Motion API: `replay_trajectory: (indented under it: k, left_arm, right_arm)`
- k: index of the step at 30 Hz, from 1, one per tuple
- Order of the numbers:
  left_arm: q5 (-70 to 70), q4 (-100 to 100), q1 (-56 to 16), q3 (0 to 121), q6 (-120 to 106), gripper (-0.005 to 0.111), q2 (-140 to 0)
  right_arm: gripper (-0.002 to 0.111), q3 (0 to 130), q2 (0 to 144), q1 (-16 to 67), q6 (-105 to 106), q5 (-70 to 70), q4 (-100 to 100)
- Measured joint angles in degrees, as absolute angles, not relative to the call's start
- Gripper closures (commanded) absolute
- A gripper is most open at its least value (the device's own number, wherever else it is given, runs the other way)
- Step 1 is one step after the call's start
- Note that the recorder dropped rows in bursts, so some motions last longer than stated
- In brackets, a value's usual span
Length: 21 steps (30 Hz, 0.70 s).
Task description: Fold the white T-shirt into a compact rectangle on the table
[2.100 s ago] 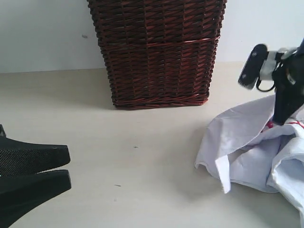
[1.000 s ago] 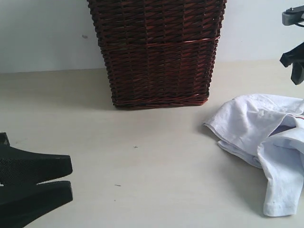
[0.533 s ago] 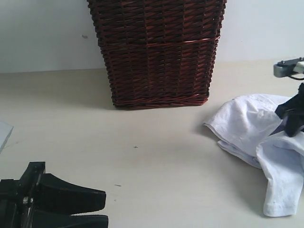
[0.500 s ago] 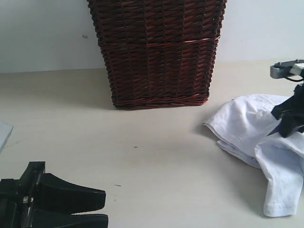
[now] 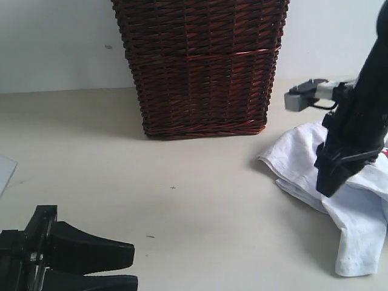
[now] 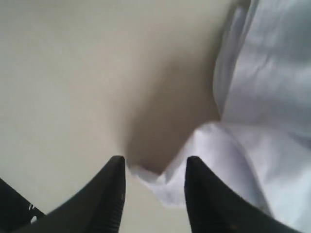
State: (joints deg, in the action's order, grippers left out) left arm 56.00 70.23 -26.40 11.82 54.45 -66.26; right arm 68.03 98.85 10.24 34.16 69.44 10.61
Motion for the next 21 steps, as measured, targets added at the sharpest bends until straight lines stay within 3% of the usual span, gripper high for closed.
replay_trajectory:
  k: [6,11,14,18,21]
  left_arm:
    - [56.0,70.7,-26.5,11.8,54.5,0.068,-66.3]
    - [56.0,70.8,-26.5,11.8,54.5,0.068,-66.3]
    - [56.0,71.1,-26.5,11.8,54.5,0.068,-66.3]
    - [56.0,71.1,-26.5,11.8,54.5,0.068,-66.3]
    - [56.0,71.1,-26.5,11.8,54.5,0.068,-66.3]
  right_arm:
    - [0.052,64.4,102.2,12.8,11.5,70.0,-1.9]
    - [0.053,60.7,104.6,12.8,9.2,67.4,5.0]
    - [0.067,58.5,106.2,12.9,8.3,63.4,7.3]
    - [0.103,57.8,108.8,12.9,1.7,61.9,1.4]
    - [0.108,57.8,109.4,12.9,-1.5,61.9,-3.0]
